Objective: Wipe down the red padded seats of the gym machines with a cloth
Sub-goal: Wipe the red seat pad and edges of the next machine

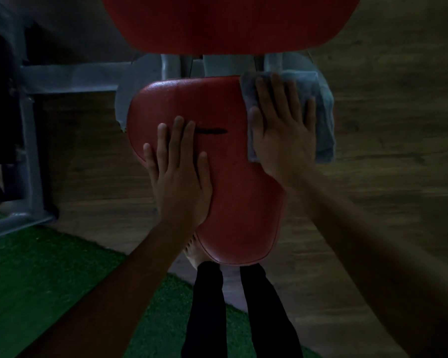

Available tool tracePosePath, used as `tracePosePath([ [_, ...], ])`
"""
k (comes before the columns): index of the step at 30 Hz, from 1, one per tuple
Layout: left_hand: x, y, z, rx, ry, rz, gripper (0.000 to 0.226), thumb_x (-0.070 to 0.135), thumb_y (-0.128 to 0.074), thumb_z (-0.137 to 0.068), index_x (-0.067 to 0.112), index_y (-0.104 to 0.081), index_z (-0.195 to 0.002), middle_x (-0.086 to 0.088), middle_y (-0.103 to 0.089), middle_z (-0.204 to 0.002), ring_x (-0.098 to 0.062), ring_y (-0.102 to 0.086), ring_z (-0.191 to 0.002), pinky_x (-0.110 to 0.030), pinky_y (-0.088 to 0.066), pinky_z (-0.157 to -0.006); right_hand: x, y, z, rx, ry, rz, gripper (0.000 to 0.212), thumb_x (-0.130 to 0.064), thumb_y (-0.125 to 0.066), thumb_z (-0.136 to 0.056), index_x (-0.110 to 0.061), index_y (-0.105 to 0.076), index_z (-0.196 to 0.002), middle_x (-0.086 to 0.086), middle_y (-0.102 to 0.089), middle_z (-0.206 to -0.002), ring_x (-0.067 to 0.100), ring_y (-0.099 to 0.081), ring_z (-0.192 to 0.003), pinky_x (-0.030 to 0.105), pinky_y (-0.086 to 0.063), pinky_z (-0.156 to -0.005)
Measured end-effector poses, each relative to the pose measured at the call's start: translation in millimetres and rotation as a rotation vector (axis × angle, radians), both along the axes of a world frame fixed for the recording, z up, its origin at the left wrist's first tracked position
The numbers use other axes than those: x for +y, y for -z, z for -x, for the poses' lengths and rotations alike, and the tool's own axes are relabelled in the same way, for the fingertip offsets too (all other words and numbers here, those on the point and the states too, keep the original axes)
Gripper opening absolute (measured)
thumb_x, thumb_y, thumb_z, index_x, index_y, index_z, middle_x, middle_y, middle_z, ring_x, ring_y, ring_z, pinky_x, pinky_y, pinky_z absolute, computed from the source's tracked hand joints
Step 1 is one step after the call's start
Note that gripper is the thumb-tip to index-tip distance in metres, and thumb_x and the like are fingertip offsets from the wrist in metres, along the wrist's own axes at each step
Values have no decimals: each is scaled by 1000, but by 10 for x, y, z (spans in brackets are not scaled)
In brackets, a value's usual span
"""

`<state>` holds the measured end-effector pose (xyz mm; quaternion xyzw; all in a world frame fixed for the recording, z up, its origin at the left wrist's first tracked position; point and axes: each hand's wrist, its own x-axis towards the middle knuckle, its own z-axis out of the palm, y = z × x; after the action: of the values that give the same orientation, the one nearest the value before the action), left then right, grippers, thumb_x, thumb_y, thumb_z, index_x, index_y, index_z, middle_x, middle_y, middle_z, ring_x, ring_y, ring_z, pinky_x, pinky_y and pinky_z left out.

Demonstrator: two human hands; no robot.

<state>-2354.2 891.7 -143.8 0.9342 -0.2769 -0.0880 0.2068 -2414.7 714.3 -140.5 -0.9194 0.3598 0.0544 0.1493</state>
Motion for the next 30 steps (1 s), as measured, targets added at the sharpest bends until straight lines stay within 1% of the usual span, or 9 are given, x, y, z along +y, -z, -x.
tracePosePath([
  [2, 0, -6, -1, 1, -4, 3, 54, 37, -30, -105, 18, -30, -156, 1, -23, -165, -21, -9, -154, -42, 5, -124, 65, 0, -20, -17, 25, -14, 55, -44, -15, -106, -27, -10, -158, -2, -5, -167, 20, 0, -154, 50, 2, -123],
  [6, -8, -22, -5, 12, -4, -1, 55, 38, -30, -105, 18, -30, -156, 1, -22, -165, -22, -9, -154, -43, 4, -124, 440, -121, 441, 4, -72, -29, 56, -46, -13, -105, -27, -11, -158, -3, -4, -166, 18, 2, -153, 47, 4, -123],
  [11, -2, 11, -9, 4, 6, -7, 55, 37, -30, -105, 19, -28, -157, 2, -22, -165, -21, -8, -154, -41, 6, -124, 110, -13, -13, 19, -4, 11, 56, -46, -13, -105, -27, -8, -158, -2, -3, -167, 18, 2, -153, 48, 5, -123],
  [15, 0, -6, -14, 5, 19, -11, 56, 39, -28, -105, 18, -29, -156, 1, -23, -165, -22, -10, -154, -43, 3, -124, 562, -99, 222, 12, -6, -34, 57, -44, -10, -105, -26, -3, -159, -1, 4, -167, 19, 9, -153, 50, 4, -123],
  [21, -7, -132, -1, 43, -21, 103, 55, 36, -29, -105, 13, -28, -156, -4, -22, -165, -21, -9, -154, -37, 8, -124, 939, -254, 431, -63, 17, -167, 58, -48, -12, -104, -29, -13, -158, -5, -4, -166, 13, 2, -153, 44, 5, -123],
  [23, -96, -287, 124, 38, -25, 152, 53, 32, -30, -105, 11, -35, -153, -7, -27, -163, -24, -15, -153, -40, 4, -125, 790, -372, 444, -184, 75, -294, 55, -48, -16, -104, -30, -22, -156, -7, -15, -165, 7, -8, -152, 37, -4, -123],
  [25, -249, -423, 339, 42, 72, 170, 47, 24, -33, -103, 8, -48, -144, -10, -40, -156, -27, -29, -149, -49, -8, -124, 547, -469, 466, -352, 197, -406, 50, -43, -24, -106, -25, -37, -151, -6, -35, -158, 6, -28, -145, 32, -21, -119],
  [27, -447, -446, 584, 66, 199, 104, 47, 23, -33, -100, 6, -55, -138, -11, -49, -150, -28, -38, -144, -54, -18, -122, 250, -489, 481, -481, 326, -419, 43, -36, -33, -105, -21, -51, -141, -10, -52, -141, 8, -45, -132, 33, -36, -113],
  [30, -697, -332, 795, 36, 231, -34, 54, 31, -30, -102, 3, -49, -144, -14, -45, -153, -29, -35, -146, -48, -15, -124, -82, -441, 496, -552, 361, -419, 35, -33, -38, -105, -19, -59, -129, -14, -56, -122, 9, -56, -116, 41, -47, -101],
])
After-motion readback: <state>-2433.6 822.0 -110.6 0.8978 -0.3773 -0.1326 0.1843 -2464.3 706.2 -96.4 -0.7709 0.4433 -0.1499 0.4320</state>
